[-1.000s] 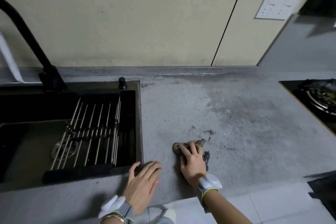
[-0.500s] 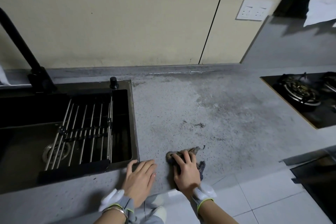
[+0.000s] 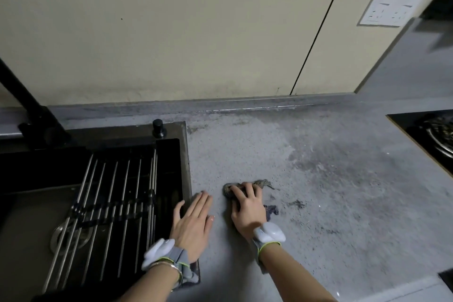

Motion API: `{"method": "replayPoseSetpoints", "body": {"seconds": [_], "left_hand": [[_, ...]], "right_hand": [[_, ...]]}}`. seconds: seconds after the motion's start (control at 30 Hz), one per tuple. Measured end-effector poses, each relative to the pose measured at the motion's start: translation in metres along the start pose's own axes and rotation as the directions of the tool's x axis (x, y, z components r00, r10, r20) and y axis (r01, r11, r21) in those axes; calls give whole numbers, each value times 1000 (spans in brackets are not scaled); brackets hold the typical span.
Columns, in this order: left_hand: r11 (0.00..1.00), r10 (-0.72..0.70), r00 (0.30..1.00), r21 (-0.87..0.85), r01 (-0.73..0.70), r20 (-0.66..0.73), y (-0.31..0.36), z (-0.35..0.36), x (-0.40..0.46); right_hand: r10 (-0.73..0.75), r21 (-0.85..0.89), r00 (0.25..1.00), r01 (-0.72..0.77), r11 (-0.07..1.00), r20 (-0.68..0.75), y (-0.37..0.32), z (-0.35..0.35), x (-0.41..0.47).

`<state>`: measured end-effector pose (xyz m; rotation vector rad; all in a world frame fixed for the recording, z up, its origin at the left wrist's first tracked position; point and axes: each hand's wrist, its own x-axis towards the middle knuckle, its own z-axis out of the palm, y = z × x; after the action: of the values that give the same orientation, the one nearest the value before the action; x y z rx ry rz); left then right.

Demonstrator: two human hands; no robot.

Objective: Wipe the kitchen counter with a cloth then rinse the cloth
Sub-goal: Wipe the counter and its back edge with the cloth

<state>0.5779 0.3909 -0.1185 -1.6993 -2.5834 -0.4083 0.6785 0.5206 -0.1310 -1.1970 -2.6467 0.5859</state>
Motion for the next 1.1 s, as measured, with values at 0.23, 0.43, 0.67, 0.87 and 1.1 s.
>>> {"method": "replayPoseSetpoints", "body": {"seconds": [0.23,0.43,0.67,0.87,1.1], "left_hand": [[999,3,1000,54,-2,-14,-32,9,79],[991,82,997,112,-79,-17,-59,16,122],[984,141,985,123,-128,-104,-60,37,133],[975,176,983,142,-168,-46,-61,38,136],[980,170,983,115,-163,-63,-60,36,136]], "right_hand": [[-19,-11,1000,19,1000,-4,-9,8,99],[-33,-25,999,33,999,-2,-15,12,170],[-41,-33,999,42,999,11,-22,18,247],[-31,-44,999,32,998,21,-32,19,293],[-30,-48,998,33,998,62,-34,13,291]]}}
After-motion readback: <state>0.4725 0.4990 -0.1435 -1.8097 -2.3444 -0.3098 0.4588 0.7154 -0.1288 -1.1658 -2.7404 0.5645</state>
